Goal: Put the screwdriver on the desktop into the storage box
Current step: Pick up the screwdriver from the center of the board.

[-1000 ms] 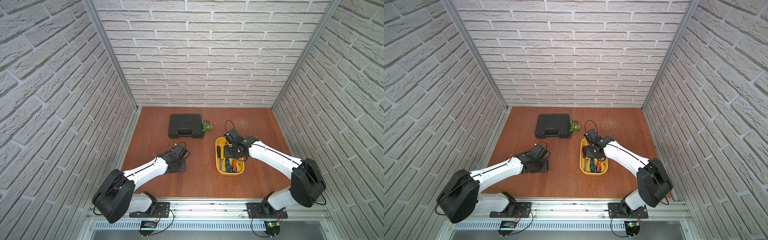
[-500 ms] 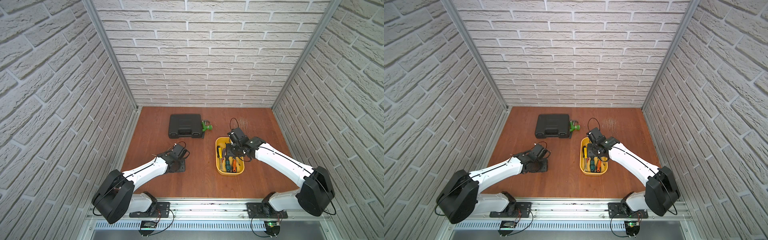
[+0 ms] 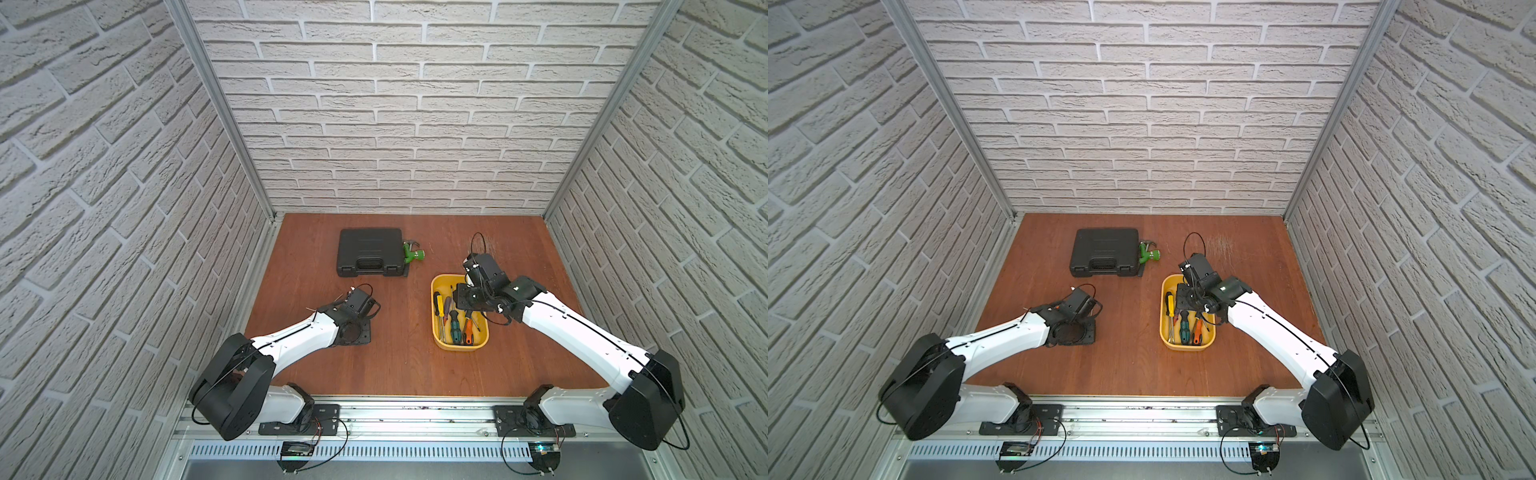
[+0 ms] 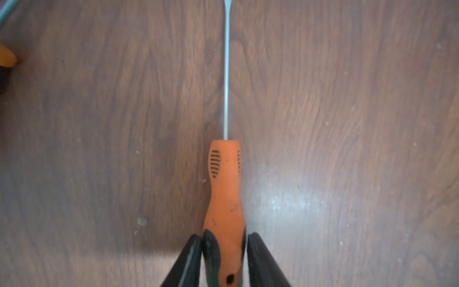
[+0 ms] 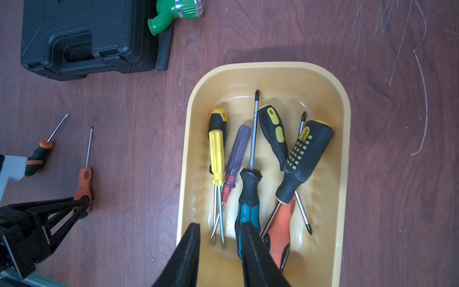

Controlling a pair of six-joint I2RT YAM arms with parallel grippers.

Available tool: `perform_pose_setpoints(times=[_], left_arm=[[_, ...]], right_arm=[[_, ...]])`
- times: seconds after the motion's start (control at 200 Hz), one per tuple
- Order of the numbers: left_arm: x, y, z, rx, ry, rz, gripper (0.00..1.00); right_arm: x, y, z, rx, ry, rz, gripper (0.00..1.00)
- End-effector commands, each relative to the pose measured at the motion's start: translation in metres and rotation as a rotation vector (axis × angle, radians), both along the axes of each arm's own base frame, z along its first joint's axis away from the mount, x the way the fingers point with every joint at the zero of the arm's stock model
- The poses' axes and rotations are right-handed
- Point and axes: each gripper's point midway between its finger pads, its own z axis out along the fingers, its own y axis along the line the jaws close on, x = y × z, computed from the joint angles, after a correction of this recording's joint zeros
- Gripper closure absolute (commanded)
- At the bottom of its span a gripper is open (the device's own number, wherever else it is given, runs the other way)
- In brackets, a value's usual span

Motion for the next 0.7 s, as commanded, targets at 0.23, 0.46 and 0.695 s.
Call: perform_pose_setpoints(times=[0.23,0.46,0.695], left_arm=[[0.004,-0.002,-0.005,0.014,-0.006,-0.002,0.74],[0.007,-0.005,0.007,0.018,-0.039,-0.007,0.86],[0.007,-0.001,0.021,0.015,-0.069,-0.001,0.96]], right_arm=[[-0.001,0.008,0.007,0.058,-0.031,0.010,0.67],[0.002,0.010,0.011,0.060,-0.042,0.019,0.67],[0.005,0.013,0.022,0.069,-0.057,0.022,0.66]])
